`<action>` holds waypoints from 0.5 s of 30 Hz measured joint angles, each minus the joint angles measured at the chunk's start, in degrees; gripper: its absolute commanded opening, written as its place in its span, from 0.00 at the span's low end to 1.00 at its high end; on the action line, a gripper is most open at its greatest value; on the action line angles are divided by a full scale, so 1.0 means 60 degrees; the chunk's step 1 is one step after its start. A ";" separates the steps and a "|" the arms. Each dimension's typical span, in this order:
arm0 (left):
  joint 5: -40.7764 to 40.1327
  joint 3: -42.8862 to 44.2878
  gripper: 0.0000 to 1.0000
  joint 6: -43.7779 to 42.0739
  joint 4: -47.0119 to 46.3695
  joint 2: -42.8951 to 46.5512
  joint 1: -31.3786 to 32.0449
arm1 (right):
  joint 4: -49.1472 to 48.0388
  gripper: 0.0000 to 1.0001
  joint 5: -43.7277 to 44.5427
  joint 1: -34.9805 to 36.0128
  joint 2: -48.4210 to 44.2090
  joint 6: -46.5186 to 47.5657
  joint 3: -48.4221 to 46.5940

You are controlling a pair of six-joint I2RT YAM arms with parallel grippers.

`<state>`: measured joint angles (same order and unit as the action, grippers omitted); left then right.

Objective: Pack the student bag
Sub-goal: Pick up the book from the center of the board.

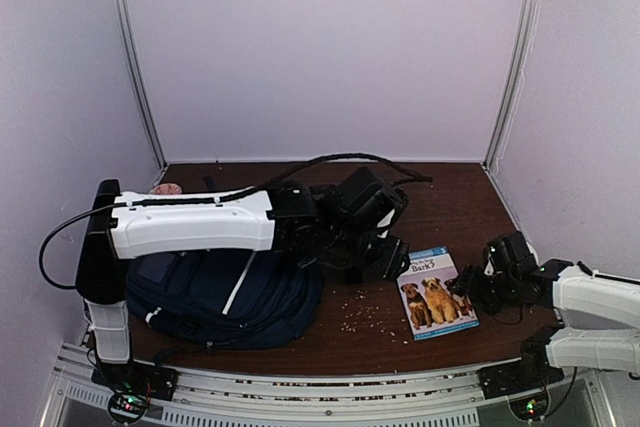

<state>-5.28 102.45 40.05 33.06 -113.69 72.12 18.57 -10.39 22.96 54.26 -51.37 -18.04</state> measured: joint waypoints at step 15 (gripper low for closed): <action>0.0510 -0.0692 0.79 -0.0372 0.0102 -0.0131 0.0000 | 0.0015 0.68 -0.0182 0.2011 -0.0747 -0.1949 0.0397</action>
<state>-2.22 98.30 37.82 33.67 -114.48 72.12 18.65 -11.49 35.03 49.78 -63.07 -15.66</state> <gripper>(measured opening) 0.867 0.677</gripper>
